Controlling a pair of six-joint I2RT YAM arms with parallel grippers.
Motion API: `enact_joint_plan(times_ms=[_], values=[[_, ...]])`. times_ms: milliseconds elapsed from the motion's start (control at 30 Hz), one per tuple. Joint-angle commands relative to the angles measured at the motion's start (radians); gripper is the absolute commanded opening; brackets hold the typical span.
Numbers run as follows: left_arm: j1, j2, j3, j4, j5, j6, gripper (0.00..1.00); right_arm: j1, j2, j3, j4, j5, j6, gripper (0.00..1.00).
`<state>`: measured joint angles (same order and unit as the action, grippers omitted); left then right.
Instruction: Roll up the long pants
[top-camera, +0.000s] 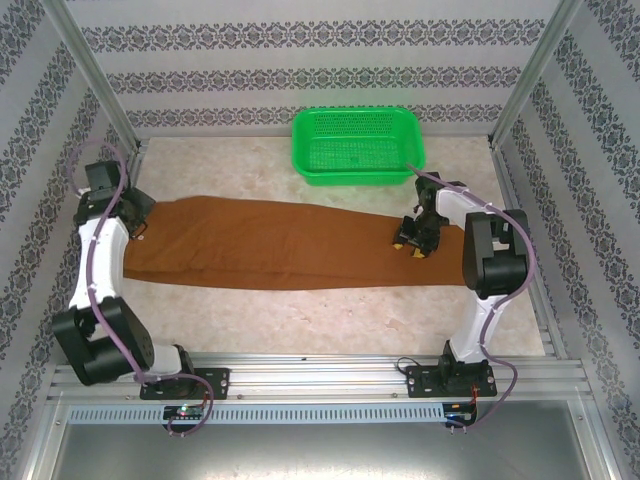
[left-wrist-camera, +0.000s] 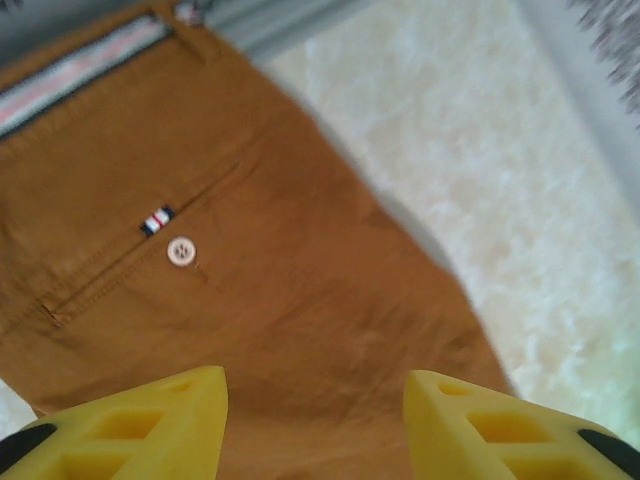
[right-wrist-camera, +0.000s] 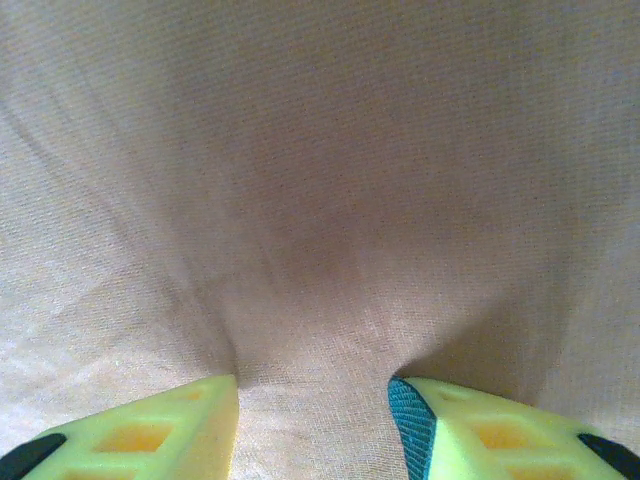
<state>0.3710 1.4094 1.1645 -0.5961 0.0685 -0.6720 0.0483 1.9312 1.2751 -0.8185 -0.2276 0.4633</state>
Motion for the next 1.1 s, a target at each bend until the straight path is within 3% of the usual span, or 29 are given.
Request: enact_joint_plan(times_ms=[0, 267, 533, 667, 833, 900, 1067], values=[[-0.015, 0.107, -0.058, 0.007, 0.039, 0.012, 0.47, -0.027, 0.064, 0.03, -0.077, 0.129, -0.022, 0.48], [-0.019, 0.235, -0.125, 0.091, 0.098, -0.017, 0.48, -0.082, 0.162, 0.207, -0.184, 0.229, -0.031, 0.48], [-0.004, 0.216, -0.236, 0.089, 0.041, -0.023, 0.5, -0.121, 0.257, 0.448, -0.286, 0.336, -0.053, 0.49], [0.016, 0.23, -0.246, 0.106, 0.084, -0.038, 0.49, -0.136, 0.245, 0.495, -0.322, 0.379, -0.084, 0.49], [0.015, 0.23, -0.227, 0.108, 0.09, -0.038, 0.46, -0.148, 0.142, 0.424, -0.318, 0.437, -0.092, 0.53], [0.016, 0.246, -0.192, 0.082, 0.083, -0.025, 0.44, -0.166, 0.075, 0.33, -0.291, 0.444, -0.083, 0.59], [0.016, 0.248, -0.143, 0.054, 0.049, -0.019, 0.44, -0.3, -0.072, 0.08, -0.184, 0.375, -0.057, 0.62]])
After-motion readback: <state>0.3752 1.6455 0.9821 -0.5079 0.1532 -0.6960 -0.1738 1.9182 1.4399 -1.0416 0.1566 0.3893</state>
